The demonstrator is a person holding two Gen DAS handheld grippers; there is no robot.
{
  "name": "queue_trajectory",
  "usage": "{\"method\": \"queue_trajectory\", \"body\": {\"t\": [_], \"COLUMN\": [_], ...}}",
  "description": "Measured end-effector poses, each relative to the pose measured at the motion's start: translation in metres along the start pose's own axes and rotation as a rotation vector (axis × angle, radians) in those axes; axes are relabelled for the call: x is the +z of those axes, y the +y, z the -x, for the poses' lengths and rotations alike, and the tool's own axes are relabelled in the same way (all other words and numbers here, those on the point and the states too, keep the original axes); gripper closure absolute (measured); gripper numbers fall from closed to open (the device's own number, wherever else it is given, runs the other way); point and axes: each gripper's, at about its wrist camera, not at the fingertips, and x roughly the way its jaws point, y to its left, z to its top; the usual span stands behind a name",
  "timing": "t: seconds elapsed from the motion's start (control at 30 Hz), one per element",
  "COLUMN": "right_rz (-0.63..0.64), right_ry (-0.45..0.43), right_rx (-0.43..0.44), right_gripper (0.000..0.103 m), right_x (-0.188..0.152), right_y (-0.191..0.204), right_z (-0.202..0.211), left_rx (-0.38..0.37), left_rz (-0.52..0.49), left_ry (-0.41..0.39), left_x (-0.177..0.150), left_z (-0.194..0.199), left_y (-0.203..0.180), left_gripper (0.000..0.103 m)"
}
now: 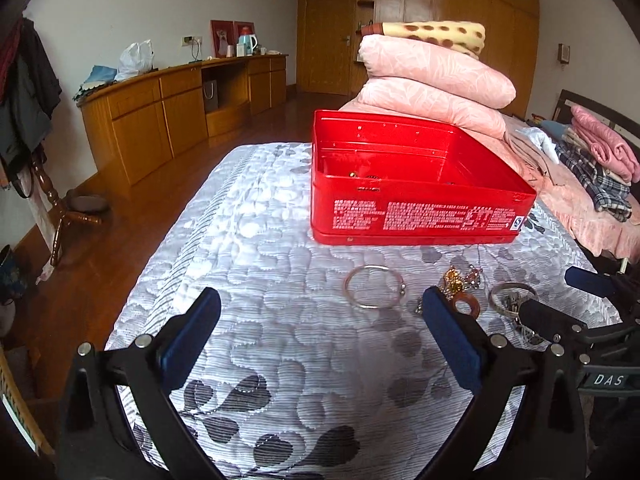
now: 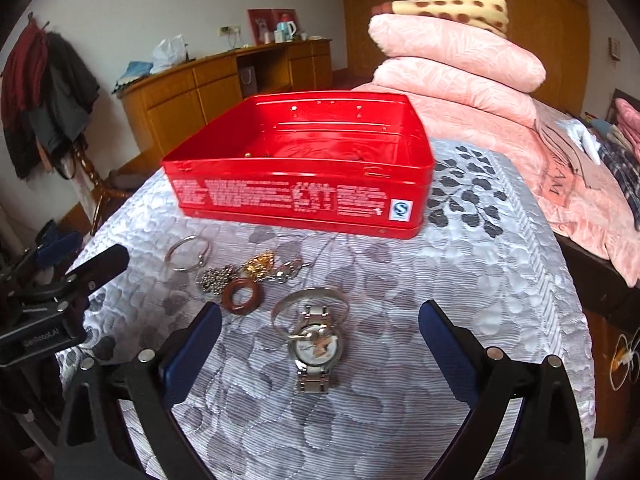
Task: Organize jewelry
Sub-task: 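Grasp the gold bangle with left tool while right tool grasps the watch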
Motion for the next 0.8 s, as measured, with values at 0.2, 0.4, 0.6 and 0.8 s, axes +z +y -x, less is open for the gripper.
{"method": "queue_trajectory", "body": {"t": [0.2, 0.4, 0.6, 0.8], "right_rz": [0.023, 0.019, 0.005, 0.024], "right_ry": [0.035, 0.086, 0.122, 0.128], "right_rx": [-0.038, -0.037, -0.017, -0.029], "right_gripper": [0.008, 0.023, 0.035, 0.04], "right_x": [0.0, -0.002, -0.002, 0.001], "right_y": [0.003, 0.003, -0.002, 0.002], "right_z": [-0.012, -0.025, -0.034, -0.038], "left_rx": [-0.007, -0.013, -0.017, -0.015], "left_rz": [0.046, 0.056, 0.04, 0.024], "left_ry": [0.035, 0.059, 0.083, 0.091], "left_x": [-0.001, -0.003, -0.003, -0.003], "left_z": [-0.007, -0.012, -0.017, -0.019], "left_y": [0.009, 0.011, 0.007, 0.003], "left_gripper": [0.006, 0.006, 0.006, 0.006]}}
